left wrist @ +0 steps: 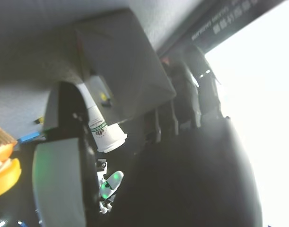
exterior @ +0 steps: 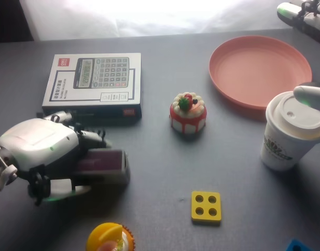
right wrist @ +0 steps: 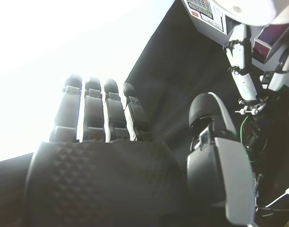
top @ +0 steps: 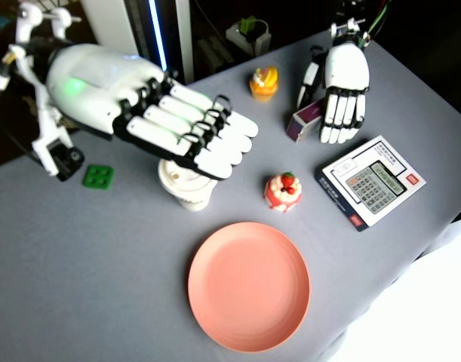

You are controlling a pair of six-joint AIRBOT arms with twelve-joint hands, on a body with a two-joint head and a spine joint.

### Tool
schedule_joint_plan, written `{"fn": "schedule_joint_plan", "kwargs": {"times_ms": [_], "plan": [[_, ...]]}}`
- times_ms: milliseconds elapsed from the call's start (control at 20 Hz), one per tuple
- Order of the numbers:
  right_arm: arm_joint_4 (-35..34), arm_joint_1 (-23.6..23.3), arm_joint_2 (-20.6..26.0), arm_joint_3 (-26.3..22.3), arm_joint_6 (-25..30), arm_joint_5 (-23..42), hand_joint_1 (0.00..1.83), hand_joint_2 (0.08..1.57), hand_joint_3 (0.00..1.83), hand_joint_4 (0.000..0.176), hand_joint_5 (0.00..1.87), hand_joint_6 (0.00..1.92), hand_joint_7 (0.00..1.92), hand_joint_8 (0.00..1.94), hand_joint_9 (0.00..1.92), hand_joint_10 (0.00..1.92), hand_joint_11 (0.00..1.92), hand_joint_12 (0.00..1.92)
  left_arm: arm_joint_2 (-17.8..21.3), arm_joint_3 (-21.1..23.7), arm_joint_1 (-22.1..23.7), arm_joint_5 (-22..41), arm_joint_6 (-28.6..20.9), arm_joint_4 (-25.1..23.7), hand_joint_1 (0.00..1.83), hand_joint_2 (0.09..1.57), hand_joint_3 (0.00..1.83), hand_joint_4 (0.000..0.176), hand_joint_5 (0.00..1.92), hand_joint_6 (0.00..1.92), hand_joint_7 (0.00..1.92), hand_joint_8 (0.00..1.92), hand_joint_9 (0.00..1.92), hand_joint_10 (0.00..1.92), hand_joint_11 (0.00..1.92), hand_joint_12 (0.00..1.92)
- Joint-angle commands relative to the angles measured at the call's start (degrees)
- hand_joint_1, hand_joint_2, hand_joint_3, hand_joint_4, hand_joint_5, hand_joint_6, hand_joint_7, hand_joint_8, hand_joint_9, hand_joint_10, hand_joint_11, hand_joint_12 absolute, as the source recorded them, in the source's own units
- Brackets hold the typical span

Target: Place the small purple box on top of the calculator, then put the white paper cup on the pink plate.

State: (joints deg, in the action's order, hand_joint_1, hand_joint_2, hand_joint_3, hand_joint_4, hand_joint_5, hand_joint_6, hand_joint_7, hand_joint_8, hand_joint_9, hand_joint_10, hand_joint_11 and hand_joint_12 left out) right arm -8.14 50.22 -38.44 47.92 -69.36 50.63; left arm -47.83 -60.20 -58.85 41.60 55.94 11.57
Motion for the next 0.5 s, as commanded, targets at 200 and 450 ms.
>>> {"fn": "schedule_joint_plan", "kwargs": {"times_ms": [200, 450], "plan": [[-0.40, -0.32, 0.08, 0.01, -0.25, 7.04, 0.12, 1.29, 0.01, 0.000, 0.00, 0.00, 0.00, 0.00, 0.00, 0.00, 0.00, 0.00, 1.72, 1.26, 0.49, 12.10, 0.16, 0.05, 1.20, 1.25, 0.00, 0.000, 0.75, 1.11, 0.75, 1.64, 0.86, 1.92, 0.99, 1.92], [-0.54, -0.32, 0.00, 0.11, -0.25, 7.05, 0.13, 1.29, 0.01, 0.000, 0.00, 0.00, 0.00, 0.00, 0.00, 0.00, 0.00, 0.00, 2.51, -0.30, 2.43, 16.48, 0.34, 3.64, 1.22, 1.22, 0.00, 0.000, 0.75, 1.10, 0.83, 1.49, 0.74, 1.64, 0.67, 1.92]]}}
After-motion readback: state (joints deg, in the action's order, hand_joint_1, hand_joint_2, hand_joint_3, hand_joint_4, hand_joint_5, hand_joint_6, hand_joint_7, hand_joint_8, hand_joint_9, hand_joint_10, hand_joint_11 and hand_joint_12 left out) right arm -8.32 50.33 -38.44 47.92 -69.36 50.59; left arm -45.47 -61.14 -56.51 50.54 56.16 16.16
